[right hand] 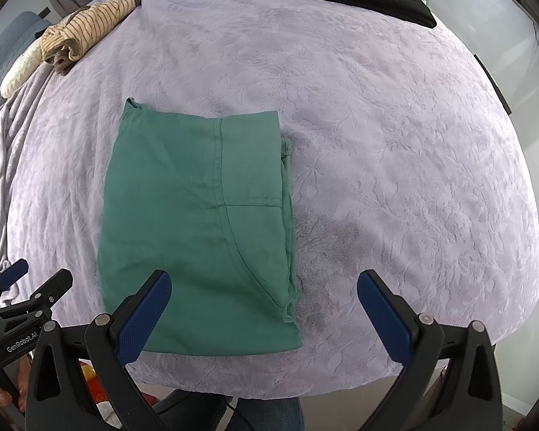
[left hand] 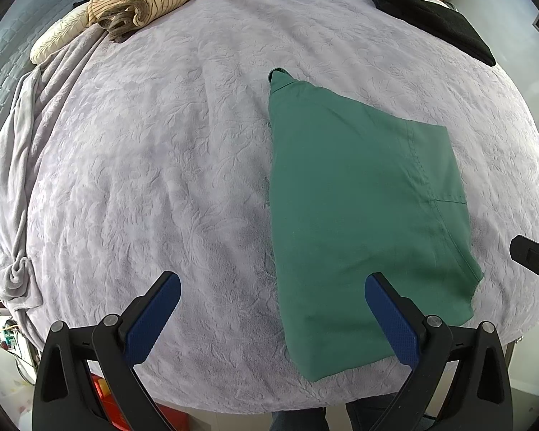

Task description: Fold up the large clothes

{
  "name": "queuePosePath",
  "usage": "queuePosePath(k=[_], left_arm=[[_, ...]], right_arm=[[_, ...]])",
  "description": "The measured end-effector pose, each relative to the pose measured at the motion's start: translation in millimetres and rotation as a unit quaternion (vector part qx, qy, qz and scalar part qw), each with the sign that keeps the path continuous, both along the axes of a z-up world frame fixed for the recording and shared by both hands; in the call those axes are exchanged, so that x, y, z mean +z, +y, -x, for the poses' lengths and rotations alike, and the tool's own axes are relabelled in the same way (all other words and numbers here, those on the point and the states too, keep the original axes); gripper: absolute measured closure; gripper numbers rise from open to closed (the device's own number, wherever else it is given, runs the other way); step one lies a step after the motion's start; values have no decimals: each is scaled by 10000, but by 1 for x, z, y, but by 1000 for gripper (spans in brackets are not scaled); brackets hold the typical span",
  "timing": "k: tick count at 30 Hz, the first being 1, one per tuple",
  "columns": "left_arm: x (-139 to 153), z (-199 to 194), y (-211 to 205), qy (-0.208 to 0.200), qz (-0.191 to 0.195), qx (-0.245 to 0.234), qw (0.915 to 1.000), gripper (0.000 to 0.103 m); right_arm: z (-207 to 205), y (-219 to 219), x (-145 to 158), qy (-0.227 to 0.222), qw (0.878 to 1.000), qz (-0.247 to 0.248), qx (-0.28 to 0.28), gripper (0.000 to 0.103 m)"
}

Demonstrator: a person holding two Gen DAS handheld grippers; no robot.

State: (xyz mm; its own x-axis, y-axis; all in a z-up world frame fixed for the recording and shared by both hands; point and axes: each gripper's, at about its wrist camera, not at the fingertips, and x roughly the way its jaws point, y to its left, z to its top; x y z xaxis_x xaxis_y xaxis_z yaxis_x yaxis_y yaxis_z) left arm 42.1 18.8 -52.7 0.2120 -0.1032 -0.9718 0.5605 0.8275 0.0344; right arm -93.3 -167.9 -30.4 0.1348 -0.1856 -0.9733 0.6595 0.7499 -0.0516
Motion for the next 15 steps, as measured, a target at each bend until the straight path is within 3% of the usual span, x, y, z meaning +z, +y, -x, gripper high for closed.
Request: queuePosePath(k=[15], left_arm=[[-1, 0, 0, 5, -2, -9, 10000, 0]], right_arm=[[1, 0, 0, 14, 10000, -21, -24, 0]])
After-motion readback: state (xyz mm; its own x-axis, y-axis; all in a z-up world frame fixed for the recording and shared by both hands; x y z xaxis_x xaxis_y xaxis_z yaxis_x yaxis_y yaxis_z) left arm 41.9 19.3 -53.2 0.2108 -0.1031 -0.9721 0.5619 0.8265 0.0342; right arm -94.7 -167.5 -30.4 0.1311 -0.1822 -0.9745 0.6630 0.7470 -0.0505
